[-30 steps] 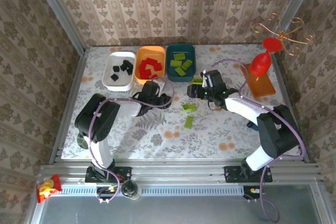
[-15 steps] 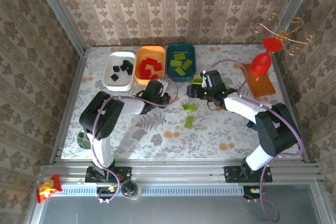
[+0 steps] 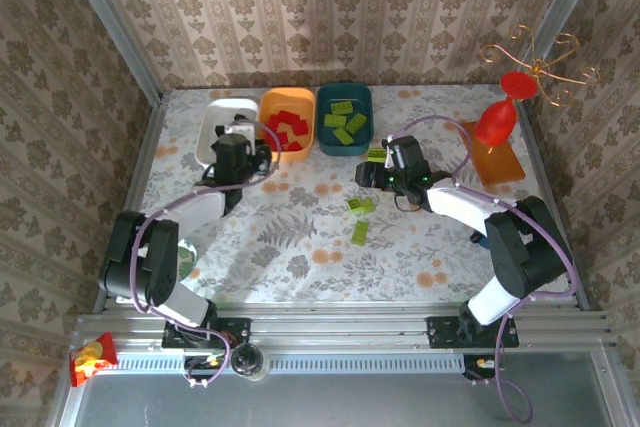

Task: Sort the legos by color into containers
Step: Place the lego in the container, then pick up the lego from the center of the table.

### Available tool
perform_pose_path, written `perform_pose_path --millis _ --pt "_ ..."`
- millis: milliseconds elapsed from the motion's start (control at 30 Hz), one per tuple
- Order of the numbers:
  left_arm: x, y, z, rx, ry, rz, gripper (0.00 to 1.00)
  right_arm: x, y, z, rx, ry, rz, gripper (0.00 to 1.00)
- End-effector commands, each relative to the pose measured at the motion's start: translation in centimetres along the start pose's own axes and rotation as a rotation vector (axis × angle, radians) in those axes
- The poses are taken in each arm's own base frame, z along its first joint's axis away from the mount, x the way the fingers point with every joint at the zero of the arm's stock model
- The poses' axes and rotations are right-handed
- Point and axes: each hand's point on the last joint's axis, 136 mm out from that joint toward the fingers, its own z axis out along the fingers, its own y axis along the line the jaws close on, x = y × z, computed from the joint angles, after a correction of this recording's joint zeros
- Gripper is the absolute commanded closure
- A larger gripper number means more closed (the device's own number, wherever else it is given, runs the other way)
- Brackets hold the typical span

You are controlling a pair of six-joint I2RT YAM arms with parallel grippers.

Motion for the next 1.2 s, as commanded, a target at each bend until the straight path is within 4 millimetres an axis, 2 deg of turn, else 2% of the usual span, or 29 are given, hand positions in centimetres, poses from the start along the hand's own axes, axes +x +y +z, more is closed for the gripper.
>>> perform_pose_path --millis 0,167,267,367,433,500,567,633,700,833,967,1167 --pt "-1.6 3.8 1.2 -0.113 0.015 -0.068 0.66 0.4 0.5 0.3 -0.017 0.001 0.005 0.23" --pt "-2.2 8.5 5.3 -0.231 0.101 -0.119 0.61 0.7 1.1 0.1 -0.012 0.000 -0.014 0.23" --pt "-1.7 10.4 7.8 -0.250 0.174 -0.133 0.59 1.0 0.7 -0.1 0.025 0.004 -0.039 0.23" --pt "-1.7 11.9 9.0 -0.259 0.211 -0.150 0.57 1.3 -0.5 -0.3 0.100 0.010 -0.073 0.23" --pt "-2.1 12.2 9.0 -0.251 0.212 -0.158 0.50 1.8 -1.6 -0.1 0.160 0.033 -0.087 0.23" --pt "-2.8 11.7 8.4 -0.231 0.196 -0.159 0.37 1.9 -2.2 0.3 0.190 0.042 -0.090 0.23" --pt "-3.4 10.7 7.4 -0.189 0.175 -0.168 0.31 1.9 -2.2 0.7 0.196 0.050 -0.093 0.23" --pt "-4.3 9.2 5.9 -0.141 0.129 -0.176 0.28 2.0 -1.5 1.2 0.188 0.065 -0.113 0.23" --pt "-4.6 7.6 4.0 -0.089 0.082 -0.193 0.25 2.4 -0.1 2.1 0.172 0.099 -0.175 0.23" --pt "-4.3 4.1 0.8 0.004 0.019 -0.204 0.22 4.3 1.9 3.5 0.199 0.180 -0.307 0.22" --pt "-1.5 2.0 -1.4 0.043 0.020 -0.198 0.21 5.3 2.9 4.8 0.238 0.224 -0.384 0.23" --pt "1.2 1.6 -4.1 0.046 0.034 -0.190 0.21 6.8 2.3 5.7 0.299 0.284 -0.440 0.24"
